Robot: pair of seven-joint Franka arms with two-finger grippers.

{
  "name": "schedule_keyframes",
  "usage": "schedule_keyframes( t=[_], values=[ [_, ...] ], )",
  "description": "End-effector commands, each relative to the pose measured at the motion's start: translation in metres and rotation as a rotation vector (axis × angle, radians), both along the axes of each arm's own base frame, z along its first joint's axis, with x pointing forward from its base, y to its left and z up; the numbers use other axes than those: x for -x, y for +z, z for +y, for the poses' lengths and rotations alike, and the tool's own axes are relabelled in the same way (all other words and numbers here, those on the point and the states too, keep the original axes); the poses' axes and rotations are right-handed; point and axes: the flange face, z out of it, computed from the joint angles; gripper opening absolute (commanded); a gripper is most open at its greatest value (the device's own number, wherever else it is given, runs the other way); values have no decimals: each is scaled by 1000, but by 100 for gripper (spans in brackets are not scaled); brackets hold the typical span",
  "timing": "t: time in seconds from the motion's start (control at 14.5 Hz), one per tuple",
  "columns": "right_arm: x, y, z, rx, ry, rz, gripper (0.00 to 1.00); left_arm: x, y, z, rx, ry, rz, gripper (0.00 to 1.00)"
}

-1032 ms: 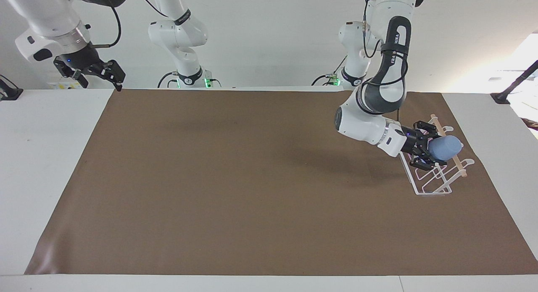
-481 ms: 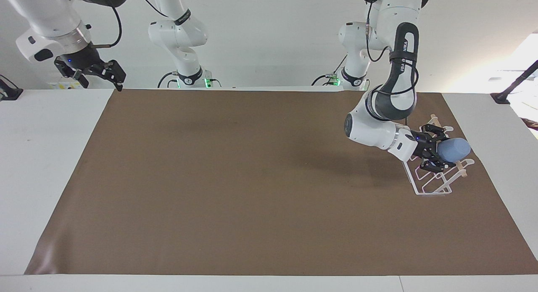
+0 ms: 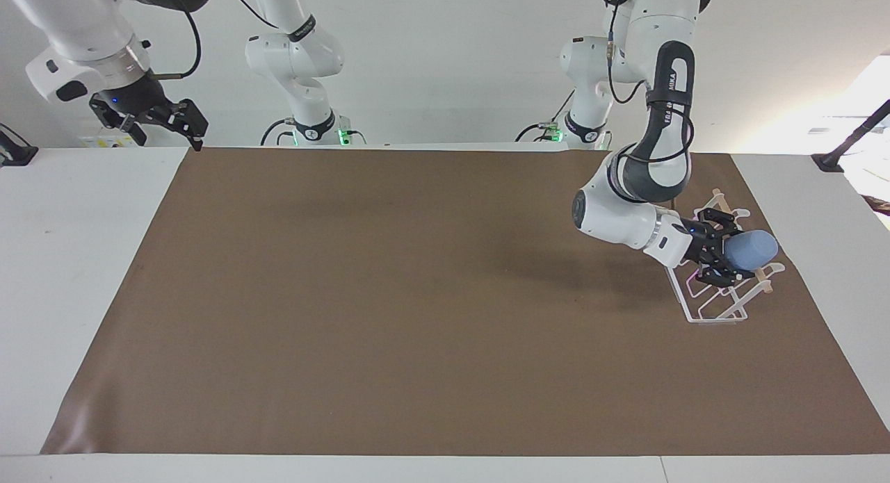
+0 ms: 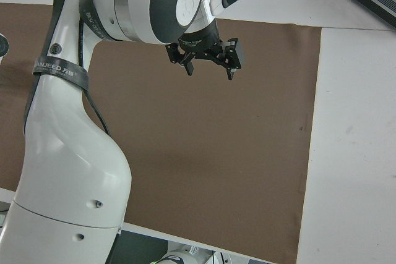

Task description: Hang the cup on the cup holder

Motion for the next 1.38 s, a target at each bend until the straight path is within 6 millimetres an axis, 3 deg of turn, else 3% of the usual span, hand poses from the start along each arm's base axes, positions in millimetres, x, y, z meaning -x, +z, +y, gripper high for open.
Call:
schedule_keyframes(
  t=[0.0,0.34,0.41,0.55,0.76,0.83,1.03,1.17,1.31],
  values=[
    [4,-1,0,-1,9,7,99,3,-14,8,28,-19,-5,0],
    [4,-1,0,-1,9,7,99,-1,-18,16,43,-20,-3,4],
    [4,-1,0,-1,9,7,99,-2,-17,17,47,-20,-10,26],
    [4,-1,0,-1,9,7,99,-4,-17,16,66,-9,-62,100],
    [4,-1,0,-1,9,7,99,-5,-14,14,69,-8,-80,100],
    [4,-1,0,-1,9,7,99,-18,4,13,86,-3,-124,100],
    [4,0,0,-1,9,5,99,-21,13,5,84,20,-140,100],
    [4,0,0,-1,9,5,99,-11,50,-7,105,64,-164,100],
    [4,0,0,-1,9,5,99,-6,86,-4,144,67,-69,100]
  ],
)
